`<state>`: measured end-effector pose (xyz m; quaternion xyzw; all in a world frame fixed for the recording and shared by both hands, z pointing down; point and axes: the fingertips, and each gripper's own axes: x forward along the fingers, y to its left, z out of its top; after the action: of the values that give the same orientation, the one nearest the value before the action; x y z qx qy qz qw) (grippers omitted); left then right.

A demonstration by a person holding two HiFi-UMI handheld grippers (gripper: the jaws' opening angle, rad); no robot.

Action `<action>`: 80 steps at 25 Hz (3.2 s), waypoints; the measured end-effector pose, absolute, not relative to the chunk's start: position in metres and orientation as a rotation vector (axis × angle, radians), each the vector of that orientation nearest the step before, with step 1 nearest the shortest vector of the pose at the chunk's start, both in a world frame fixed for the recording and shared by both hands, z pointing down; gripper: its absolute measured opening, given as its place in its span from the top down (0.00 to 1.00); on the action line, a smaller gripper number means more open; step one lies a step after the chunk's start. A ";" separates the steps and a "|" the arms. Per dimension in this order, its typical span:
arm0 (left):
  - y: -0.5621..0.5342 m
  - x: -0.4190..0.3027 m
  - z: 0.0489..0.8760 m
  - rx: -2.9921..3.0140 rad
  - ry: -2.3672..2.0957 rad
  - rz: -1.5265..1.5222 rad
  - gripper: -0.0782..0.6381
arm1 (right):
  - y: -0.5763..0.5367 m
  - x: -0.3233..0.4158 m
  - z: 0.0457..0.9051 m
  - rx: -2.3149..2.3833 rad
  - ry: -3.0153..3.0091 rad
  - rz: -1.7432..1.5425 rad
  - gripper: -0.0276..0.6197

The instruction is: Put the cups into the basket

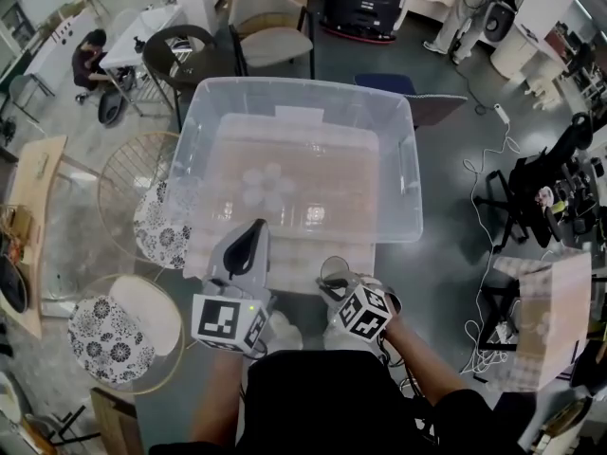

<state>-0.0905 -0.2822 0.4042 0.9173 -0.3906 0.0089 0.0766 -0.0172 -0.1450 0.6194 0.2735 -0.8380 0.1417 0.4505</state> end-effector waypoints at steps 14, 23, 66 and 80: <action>-0.286 -0.058 0.407 2.755 -1.125 0.013 0.88 | -0.154 0.007 0.490 0.740 -2.145 0.188 0.90; -0.294 -0.051 0.403 2.753 -1.137 0.015 0.88 | -0.207 0.018 0.441 0.817 -2.172 0.067 0.90; -0.302 -0.101 0.436 2.626 -1.365 0.250 0.88 | -0.403 0.065 0.728 0.485 -1.789 0.353 0.90; -0.298 -0.107 0.445 2.580 -1.390 0.286 0.88 | -0.383 0.057 0.774 0.380 -1.771 0.337 0.89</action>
<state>-0.1068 -0.2978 0.4447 0.8719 -0.4698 0.0968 0.0980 0.0574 -0.3831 0.7743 0.1643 -0.7654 0.1455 0.6050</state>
